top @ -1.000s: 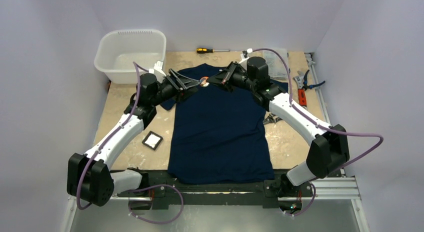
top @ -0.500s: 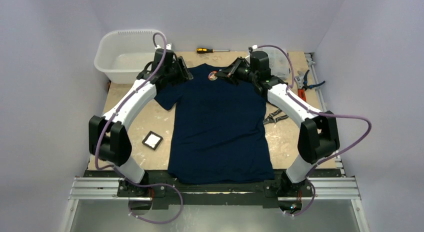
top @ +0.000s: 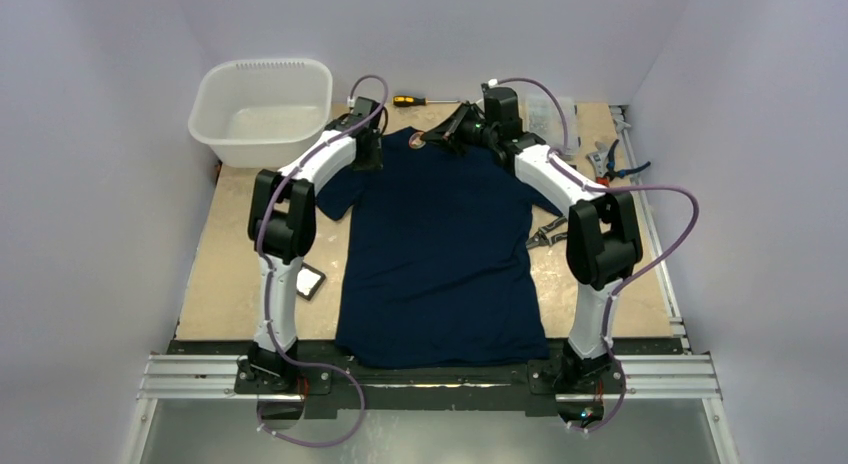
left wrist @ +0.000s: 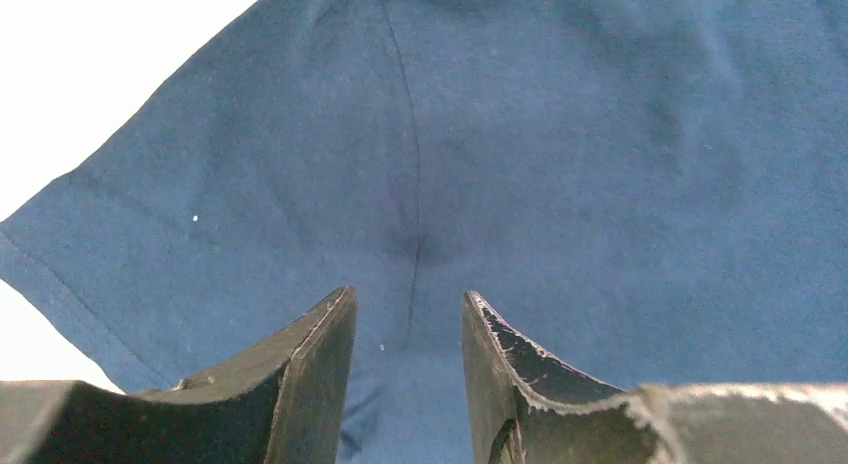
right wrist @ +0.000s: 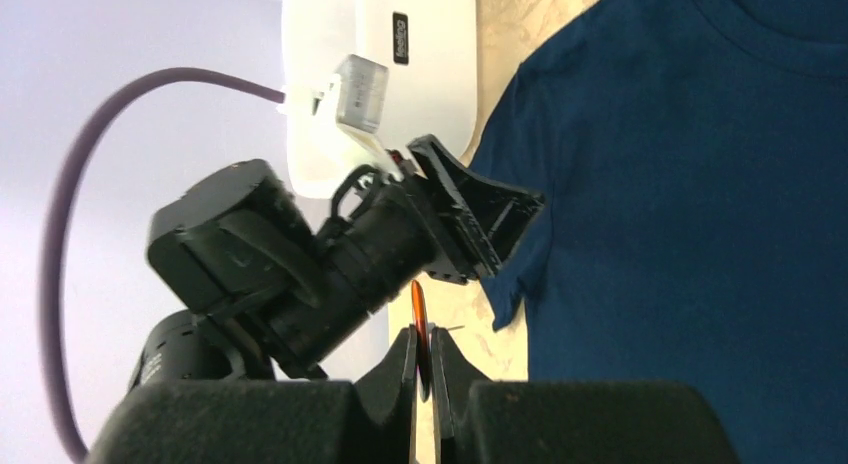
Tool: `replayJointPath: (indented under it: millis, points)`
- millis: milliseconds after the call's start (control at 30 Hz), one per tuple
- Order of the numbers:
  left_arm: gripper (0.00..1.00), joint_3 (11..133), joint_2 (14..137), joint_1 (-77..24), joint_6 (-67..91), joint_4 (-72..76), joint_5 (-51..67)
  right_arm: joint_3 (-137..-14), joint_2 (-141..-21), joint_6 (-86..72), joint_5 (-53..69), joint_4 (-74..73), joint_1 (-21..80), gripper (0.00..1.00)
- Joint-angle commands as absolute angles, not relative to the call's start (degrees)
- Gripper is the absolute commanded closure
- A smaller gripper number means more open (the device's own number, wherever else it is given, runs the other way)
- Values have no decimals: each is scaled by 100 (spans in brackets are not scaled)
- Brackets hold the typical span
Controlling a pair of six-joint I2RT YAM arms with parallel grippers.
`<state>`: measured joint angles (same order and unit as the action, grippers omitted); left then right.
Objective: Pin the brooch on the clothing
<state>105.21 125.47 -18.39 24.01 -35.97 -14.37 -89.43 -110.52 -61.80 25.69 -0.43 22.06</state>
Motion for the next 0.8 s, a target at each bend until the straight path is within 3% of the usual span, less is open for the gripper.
replayJointPath:
  millis: [0,133,500,767]
  points:
    - [58,11348,13052,-1779,1979,-3792,-1819,-9456,-11303,-6019,2759,9,2189,100]
    - [63,11977,13601,-1696,1959,-4096,-1631,-9707,-11650,-6002,2800,-140,2189,100]
    - [73,11910,13873,-1481,2007,-3995,-1207,-10429,-12411,-6027,2832,-270,2189,100]
    - [71,11689,13846,-1477,2045,-3848,-816,-10854,-12911,-6054,2702,-386,2210,100]
